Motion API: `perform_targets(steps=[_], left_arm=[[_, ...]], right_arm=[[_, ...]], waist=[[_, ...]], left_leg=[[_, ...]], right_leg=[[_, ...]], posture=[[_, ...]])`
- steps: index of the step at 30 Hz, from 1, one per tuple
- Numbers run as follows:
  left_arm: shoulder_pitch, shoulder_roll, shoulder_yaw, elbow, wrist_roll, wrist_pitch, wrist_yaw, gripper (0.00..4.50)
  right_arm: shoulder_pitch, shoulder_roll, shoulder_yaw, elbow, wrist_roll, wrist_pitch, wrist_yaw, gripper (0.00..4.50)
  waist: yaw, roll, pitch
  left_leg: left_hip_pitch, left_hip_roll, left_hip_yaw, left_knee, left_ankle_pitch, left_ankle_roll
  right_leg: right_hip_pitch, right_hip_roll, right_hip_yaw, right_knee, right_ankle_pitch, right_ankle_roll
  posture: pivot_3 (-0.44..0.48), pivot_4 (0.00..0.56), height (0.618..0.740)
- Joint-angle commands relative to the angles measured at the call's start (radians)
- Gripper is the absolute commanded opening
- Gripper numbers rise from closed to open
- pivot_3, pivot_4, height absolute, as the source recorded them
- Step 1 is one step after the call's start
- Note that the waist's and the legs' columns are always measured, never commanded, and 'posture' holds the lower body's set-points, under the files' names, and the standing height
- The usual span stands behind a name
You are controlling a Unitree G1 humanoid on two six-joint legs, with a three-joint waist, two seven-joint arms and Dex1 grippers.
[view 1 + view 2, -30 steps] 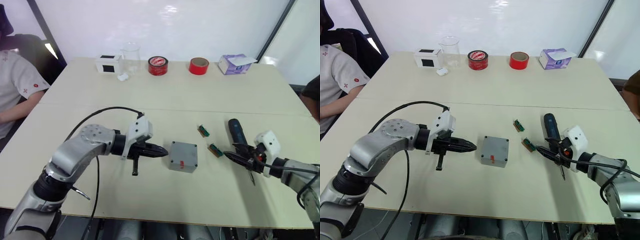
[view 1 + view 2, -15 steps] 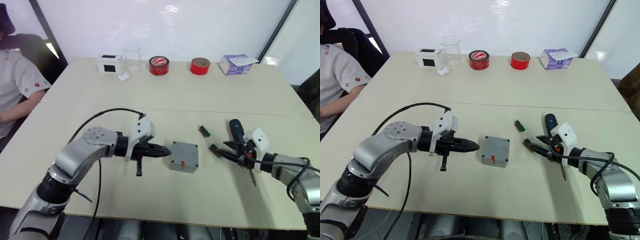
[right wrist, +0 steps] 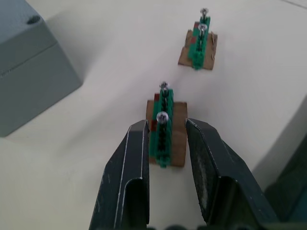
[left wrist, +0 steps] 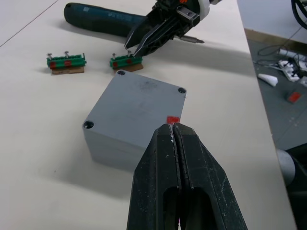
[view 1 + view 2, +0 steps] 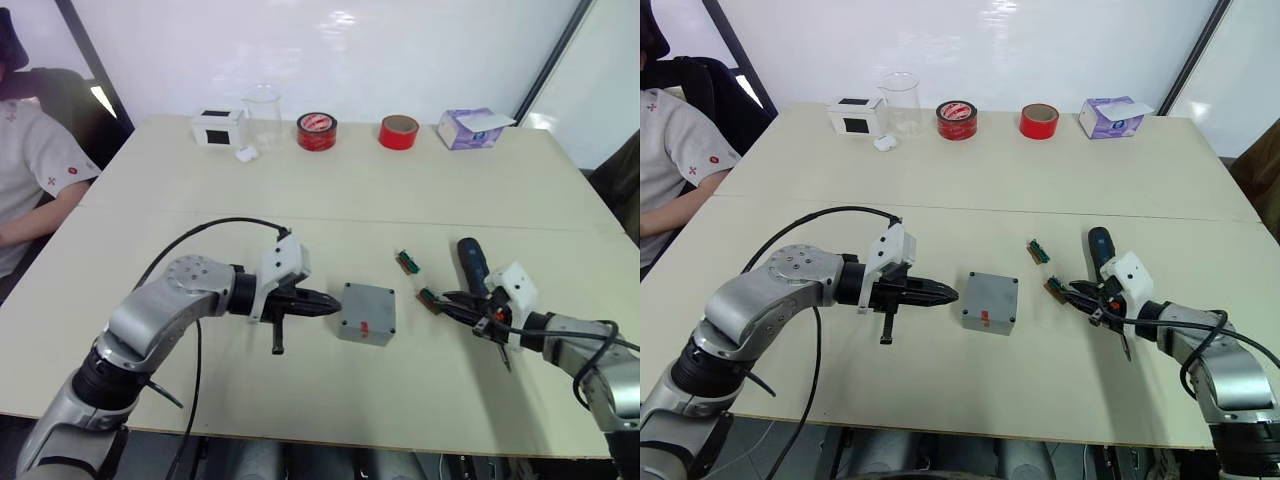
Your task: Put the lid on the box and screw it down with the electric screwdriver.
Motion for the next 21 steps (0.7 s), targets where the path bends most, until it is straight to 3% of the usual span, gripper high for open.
perform_targets(steps=[1,3,6,7,21], left_arm=[[0.004,0.005,0.005,-0.014,0.008,-0.022,-0.003,0.0],[0.006,0.004,0.003,-0.015,0.013,-0.022,-0.002,0.0],[0.006,0.001,0.005,-0.017,0.015,-0.019,0.001,0.0],[0.006,0.0,0.005,-0.018,0.014,-0.019,0.002,0.0],[0.005,-0.001,0.011,-0.013,0.012,-0.018,0.007,0.0]], right_arm=[[-0.02,0.009,-0.01,-0.033,0.008,0.001,-0.007,1.23],[-0.023,0.011,-0.006,-0.032,0.007,0.002,-0.009,1.23],[-0.025,0.011,-0.003,-0.029,0.004,0.001,-0.008,0.5],[-0.025,0.01,-0.002,-0.028,0.002,0.0,-0.008,0.06],[-0.062,0.007,-0.064,-0.044,0.041,0.02,-0.022,0.06]], waist=[[0.0,0.0,0.0],[0.001,0.0,0.0],[0.001,0.0,0.0],[0.0,0.0,0.0],[0.0,0.0,0.0]], left_leg=[[0.0,0.0,0.0,0.0,0.0,0.0],[0.0,0.0,0.0,0.0,0.0,0.0],[0.0,0.0,0.0,0.0,0.0,0.0],[0.0,0.0,0.0,0.0,0.0,0.0],[0.0,0.0,0.0,0.0,0.0,0.0]], right_leg=[[0.0,0.0,0.0,0.0,0.0,0.0],[0.0,0.0,0.0,0.0,0.0,0.0],[0.0,0.0,0.0,0.0,0.0,0.0],[0.0,0.0,0.0,0.0,0.0,0.0],[0.0,0.0,0.0,0.0,0.0,0.0]], posture=[[0.0,0.15,0.74],[0.0,0.15,0.74],[0.0,0.15,0.74],[0.0,0.15,0.74],[0.0,0.15,0.74]])
